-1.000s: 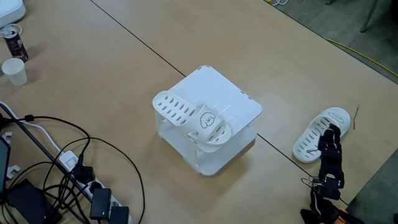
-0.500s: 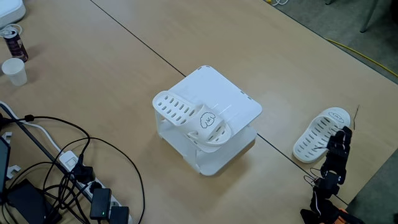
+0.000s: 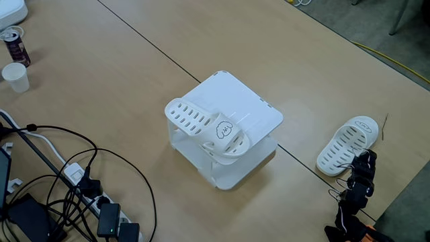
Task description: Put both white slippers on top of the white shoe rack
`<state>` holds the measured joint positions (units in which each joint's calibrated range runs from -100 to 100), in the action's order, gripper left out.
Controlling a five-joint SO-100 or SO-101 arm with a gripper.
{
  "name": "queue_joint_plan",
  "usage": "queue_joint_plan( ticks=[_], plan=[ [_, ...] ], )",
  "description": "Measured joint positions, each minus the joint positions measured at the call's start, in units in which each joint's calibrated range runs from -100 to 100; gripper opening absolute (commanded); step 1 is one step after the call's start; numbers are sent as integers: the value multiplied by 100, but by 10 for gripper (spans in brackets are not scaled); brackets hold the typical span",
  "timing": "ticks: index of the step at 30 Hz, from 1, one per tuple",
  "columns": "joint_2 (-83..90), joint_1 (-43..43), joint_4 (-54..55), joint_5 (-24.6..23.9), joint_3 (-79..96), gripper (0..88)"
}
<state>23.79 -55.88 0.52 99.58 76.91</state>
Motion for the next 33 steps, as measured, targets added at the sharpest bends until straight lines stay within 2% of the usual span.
queue_joint_plan(
  ticks=[22, 33],
  plan=[
    [-107, 876, 0, 0, 683, 8],
    [-107, 1963, 0, 0, 683, 8]
  ],
)
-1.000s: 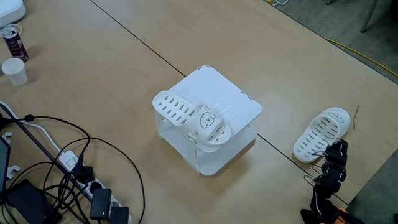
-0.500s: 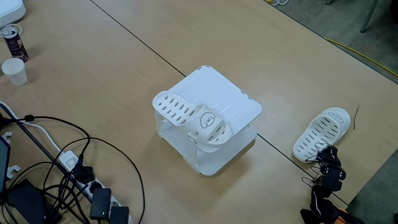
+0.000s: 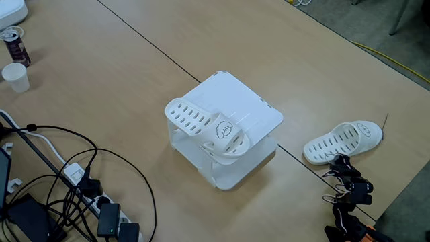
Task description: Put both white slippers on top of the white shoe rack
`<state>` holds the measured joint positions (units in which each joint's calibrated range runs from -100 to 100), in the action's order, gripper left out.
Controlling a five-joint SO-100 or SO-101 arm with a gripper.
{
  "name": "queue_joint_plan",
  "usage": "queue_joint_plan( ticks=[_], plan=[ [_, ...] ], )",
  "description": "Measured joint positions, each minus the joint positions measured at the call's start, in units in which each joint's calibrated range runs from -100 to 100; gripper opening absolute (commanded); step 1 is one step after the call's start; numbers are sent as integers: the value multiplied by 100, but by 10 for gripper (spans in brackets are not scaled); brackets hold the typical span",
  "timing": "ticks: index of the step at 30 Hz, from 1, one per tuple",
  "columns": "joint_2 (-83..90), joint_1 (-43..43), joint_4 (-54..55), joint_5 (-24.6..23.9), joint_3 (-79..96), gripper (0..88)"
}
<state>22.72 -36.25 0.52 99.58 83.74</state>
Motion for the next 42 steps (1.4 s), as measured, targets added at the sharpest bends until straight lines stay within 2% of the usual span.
queue_joint_plan(
  ticks=[9, 42],
  plan=[
    [-239, 704, 0, 0, -296, 8],
    [-3027, 1206, 0, 0, -3549, 8]
  ],
)
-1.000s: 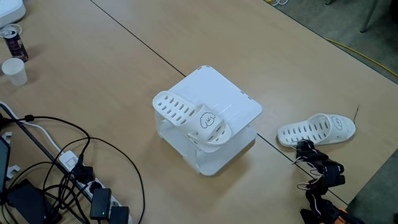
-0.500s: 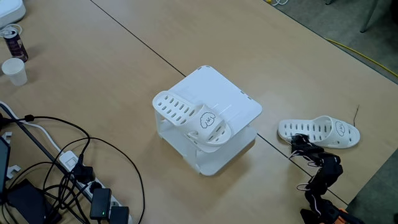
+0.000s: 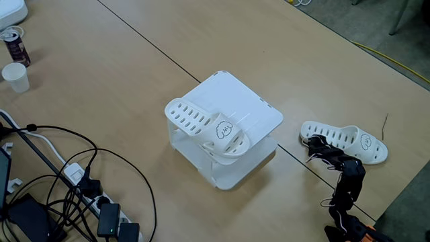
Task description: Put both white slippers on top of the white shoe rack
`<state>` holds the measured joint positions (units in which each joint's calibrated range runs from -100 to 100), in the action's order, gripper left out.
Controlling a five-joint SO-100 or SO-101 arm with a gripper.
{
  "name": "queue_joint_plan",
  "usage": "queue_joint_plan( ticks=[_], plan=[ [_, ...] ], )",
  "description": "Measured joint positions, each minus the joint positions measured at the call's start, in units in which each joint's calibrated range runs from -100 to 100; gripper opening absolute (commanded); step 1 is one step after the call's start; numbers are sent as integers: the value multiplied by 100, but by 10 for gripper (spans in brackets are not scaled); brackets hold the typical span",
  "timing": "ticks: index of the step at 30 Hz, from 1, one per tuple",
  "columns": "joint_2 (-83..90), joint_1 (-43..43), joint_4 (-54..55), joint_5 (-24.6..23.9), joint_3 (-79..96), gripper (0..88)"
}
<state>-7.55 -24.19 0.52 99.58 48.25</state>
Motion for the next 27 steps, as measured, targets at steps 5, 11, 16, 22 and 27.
queue_joint_plan(
  ticks=[5, 11, 16, 22, 27],
  plan=[
    [-487, -22, 0, 0, -602, 8],
    [-1097, -105, 0, 0, -1447, 8],
    [-1485, -255, 0, 0, -2040, 8],
    [-1864, -554, 0, 0, -2624, 8],
    [-2054, -861, 0, 0, -3010, 8]
  ],
)
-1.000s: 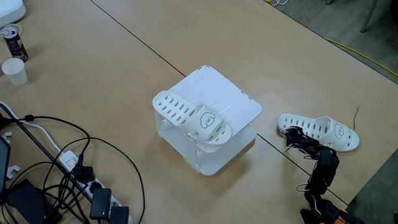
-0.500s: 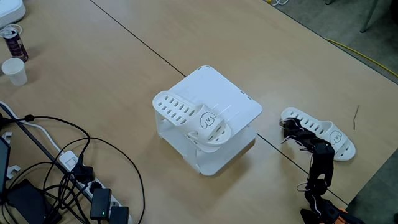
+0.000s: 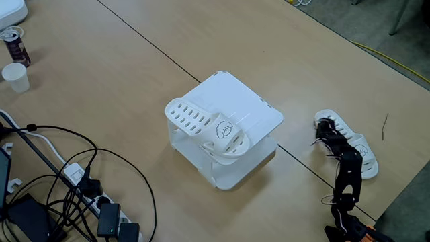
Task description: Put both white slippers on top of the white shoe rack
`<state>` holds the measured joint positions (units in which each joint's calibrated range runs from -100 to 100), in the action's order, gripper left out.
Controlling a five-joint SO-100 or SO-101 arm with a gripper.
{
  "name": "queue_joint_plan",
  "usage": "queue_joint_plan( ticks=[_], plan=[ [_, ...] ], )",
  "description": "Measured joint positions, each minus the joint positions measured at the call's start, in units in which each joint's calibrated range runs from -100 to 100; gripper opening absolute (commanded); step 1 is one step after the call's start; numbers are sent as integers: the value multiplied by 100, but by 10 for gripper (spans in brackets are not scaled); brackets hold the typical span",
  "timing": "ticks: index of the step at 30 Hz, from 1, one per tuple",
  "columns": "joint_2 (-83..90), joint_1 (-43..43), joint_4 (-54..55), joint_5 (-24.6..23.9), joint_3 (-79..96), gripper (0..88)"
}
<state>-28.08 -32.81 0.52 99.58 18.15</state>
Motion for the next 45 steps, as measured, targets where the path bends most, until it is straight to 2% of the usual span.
queue_joint_plan(
  ticks=[12, 21, 35, 45],
  plan=[
    [-173, -622, 0, 0, -683, 8],
    [-58, -1670, 0, 0, -925, 7],
    [-25, -3146, 0, 0, 63, 7],
    [668, -3079, 0, 0, 1626, 7]
  ],
)
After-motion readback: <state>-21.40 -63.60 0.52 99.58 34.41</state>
